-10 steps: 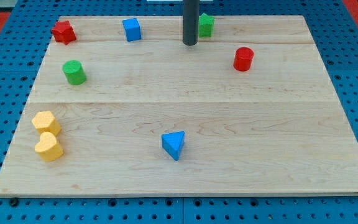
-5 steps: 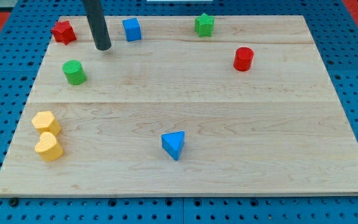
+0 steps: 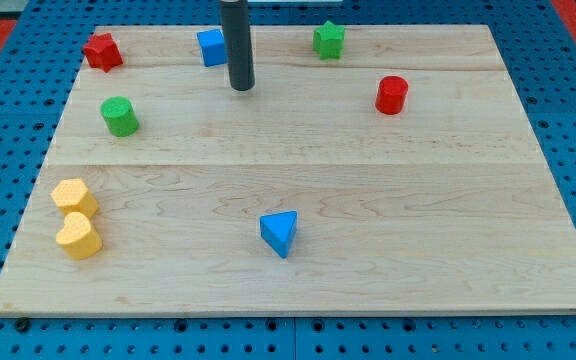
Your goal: Place the green star to the top center
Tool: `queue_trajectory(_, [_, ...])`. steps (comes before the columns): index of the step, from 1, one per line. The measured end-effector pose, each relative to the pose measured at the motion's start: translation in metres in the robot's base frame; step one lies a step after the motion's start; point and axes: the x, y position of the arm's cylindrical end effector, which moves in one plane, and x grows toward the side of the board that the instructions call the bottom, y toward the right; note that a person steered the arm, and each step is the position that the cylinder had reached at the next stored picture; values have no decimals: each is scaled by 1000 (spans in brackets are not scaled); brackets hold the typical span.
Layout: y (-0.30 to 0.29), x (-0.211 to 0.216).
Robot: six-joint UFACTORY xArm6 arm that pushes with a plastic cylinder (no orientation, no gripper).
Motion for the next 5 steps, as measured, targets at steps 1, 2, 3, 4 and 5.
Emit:
queue_trajectory(1, [8, -4])
queue_trajectory(2, [52, -9])
queue_trajectory(3, [109, -31])
queue_trajectory(4, [165, -56])
queue_trajectory(5, [144, -82])
